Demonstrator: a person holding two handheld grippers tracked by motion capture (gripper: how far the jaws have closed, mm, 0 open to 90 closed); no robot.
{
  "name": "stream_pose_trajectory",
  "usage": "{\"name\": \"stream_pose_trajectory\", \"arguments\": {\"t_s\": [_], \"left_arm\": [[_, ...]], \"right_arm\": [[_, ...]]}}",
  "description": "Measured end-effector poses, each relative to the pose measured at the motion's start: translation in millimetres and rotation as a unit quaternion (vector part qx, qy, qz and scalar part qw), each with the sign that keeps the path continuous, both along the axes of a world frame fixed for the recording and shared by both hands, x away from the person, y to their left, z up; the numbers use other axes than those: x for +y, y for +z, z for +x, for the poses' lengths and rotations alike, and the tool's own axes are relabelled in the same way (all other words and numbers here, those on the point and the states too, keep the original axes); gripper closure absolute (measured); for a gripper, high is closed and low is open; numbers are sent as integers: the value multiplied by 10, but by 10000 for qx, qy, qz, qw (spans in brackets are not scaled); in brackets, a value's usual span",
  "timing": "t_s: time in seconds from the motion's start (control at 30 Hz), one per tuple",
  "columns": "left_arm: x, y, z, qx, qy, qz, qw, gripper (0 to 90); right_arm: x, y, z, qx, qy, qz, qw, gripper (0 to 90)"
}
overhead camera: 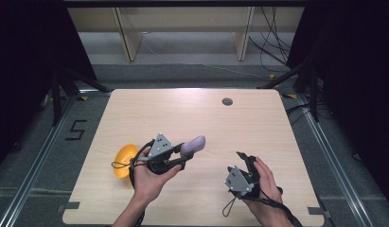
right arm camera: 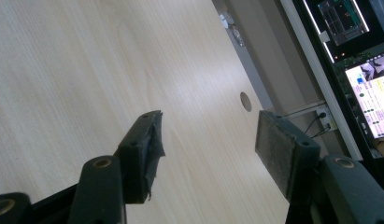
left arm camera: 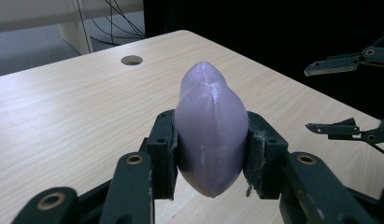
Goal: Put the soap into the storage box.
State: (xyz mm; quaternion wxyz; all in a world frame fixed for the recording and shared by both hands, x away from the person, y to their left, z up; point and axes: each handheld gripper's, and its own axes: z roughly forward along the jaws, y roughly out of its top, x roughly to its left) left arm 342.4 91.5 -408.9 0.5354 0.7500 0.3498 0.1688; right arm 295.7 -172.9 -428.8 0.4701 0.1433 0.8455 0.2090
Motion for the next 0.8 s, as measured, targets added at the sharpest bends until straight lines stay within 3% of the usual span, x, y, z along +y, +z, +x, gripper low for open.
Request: {"name": "stream_pose_trajectory", "arguments": {"t_s": [0.27,0.4,0.67,0.8], "left_arm": [[43,-21,-54,-119,72,-90,9999,590],[62,-31,-80,-119,118,-85,9998,590],[109,-41,-136,-259,301,-75,9992,590],[121,-71,-156,-295,389,-62,9988,590]], "right_arm": [[0,1,-5,-11,-11,19,10000,418],[3,-8,-6,16,-95,138,9999,418],[-12,8,3,-17,-67,58,10000,418],[-10,1,-6,5,-127,186,9997,418]]}}
